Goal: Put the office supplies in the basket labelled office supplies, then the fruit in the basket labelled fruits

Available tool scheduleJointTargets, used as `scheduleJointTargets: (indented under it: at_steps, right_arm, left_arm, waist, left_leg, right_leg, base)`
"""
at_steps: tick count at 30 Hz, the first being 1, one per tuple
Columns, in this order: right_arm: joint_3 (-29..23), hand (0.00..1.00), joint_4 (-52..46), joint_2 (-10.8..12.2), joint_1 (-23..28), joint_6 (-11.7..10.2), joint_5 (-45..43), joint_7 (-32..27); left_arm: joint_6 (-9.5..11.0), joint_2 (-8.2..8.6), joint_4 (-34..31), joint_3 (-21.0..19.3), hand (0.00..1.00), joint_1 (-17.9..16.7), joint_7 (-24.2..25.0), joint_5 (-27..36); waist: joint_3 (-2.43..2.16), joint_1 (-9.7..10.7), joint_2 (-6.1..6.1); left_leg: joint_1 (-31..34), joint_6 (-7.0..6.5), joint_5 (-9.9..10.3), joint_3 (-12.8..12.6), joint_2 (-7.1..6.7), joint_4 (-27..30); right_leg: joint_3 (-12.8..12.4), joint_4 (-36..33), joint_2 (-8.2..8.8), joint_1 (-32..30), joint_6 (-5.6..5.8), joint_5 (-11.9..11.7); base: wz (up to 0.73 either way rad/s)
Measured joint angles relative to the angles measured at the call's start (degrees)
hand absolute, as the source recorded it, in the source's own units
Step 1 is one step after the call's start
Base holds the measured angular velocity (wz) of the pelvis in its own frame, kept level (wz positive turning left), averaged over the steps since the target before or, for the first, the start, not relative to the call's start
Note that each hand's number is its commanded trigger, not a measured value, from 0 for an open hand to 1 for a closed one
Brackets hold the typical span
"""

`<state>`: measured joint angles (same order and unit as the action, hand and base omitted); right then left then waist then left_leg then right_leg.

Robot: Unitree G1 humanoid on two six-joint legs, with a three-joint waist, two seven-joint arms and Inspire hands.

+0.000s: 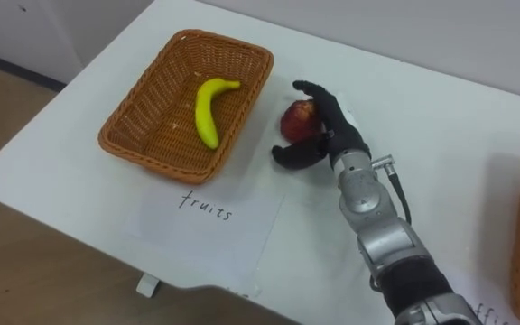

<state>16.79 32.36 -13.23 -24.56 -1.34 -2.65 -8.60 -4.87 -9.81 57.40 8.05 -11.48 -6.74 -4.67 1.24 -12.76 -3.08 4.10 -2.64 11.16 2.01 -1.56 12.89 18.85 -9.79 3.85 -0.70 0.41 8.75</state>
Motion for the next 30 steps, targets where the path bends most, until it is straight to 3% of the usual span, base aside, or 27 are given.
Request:
scheduleJointTargets:
  at_steps: [9,30]
  right_arm:
    - [0.09,1.00,0.28,-0.03,-0.31,-0.02,0.18,0.12]
    - [1.56,1.00,0.55,-0.15,-0.25,0.25,-0.17,4.22]
  left_arm:
    - [0.00,-0.39,-0.09,0.01,0.00,0.06,0.10,-0.01]
    - [-0.11,-0.69,-0.21,-1.30,0.00,0.67,1.17,0.10]
  waist:
    - [0.02,-0.07,-0.75]
    - [-0.10,0.13,-0.95]
  left_leg:
    - [0.03,0.00,0.00,-0.01,-0.01,0.02]
    - [-0.94,0.00,0.00,-0.07,0.03,-0.29]
  right_leg:
    - [0.07,0.00,0.00,0.02,0.00,0.00]
    - [0.19,0.12,-0.07,0.93,0.02,0.01]
  base:
    - [0.00]
    - [0.00]
